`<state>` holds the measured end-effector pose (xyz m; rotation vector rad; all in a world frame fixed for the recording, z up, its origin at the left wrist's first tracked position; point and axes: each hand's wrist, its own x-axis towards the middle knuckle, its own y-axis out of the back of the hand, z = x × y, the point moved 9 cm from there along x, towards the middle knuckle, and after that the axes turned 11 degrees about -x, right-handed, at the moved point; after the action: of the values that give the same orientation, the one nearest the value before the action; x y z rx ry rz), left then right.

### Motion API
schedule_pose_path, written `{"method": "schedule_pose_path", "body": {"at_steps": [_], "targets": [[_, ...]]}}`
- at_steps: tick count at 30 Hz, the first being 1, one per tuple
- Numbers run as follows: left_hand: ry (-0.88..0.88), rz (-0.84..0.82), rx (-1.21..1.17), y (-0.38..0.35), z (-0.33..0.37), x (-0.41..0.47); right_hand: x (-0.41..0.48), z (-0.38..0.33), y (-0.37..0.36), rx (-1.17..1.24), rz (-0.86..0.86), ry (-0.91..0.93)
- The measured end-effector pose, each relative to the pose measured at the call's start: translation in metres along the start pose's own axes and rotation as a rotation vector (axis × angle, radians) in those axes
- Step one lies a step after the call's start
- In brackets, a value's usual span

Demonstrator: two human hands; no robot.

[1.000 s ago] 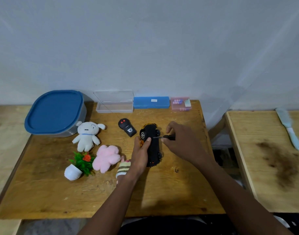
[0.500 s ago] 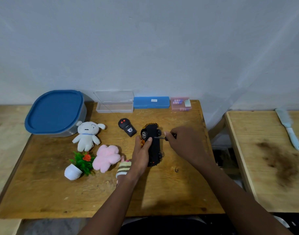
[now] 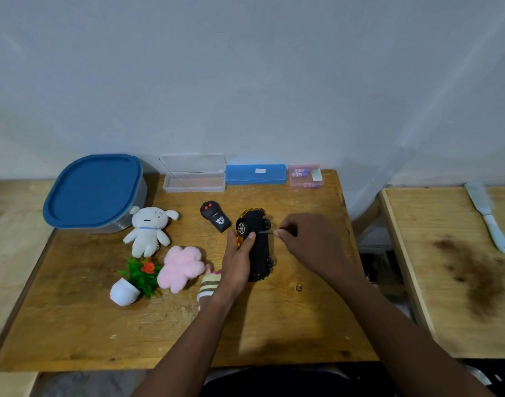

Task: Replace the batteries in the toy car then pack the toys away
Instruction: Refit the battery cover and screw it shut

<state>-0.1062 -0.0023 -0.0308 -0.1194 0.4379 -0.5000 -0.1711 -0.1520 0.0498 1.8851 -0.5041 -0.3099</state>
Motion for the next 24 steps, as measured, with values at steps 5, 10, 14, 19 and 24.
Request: {"method": "schedule_pose_path", "body": {"at_steps": [5, 10, 14, 19, 24], "targets": [[0.009, -0.013, 0.015, -0.003, 0.0, -0.002, 0.001, 0.0, -0.004, -0.146, -0.021, -0.021], [0.022, -0.011, -0.001, -0.001, -0.001, -0.001, -0.002, -0.002, -0.005, 0.011, -0.083, 0.0], [0.021, -0.012, -0.004, -0.001, 0.0, 0.001, -0.002, -0.007, 0.0, 0.005, -0.049, 0.051], [0.015, -0.015, 0.001, -0.002, 0.002, 0.0, 0.0, -0.003, 0.008, -0.141, 0.057, 0.028], [0.016, -0.018, 0.006, -0.003, 0.0, 0.001, 0.004, 0.0, -0.001, -0.183, -0.03, -0.015]]}}
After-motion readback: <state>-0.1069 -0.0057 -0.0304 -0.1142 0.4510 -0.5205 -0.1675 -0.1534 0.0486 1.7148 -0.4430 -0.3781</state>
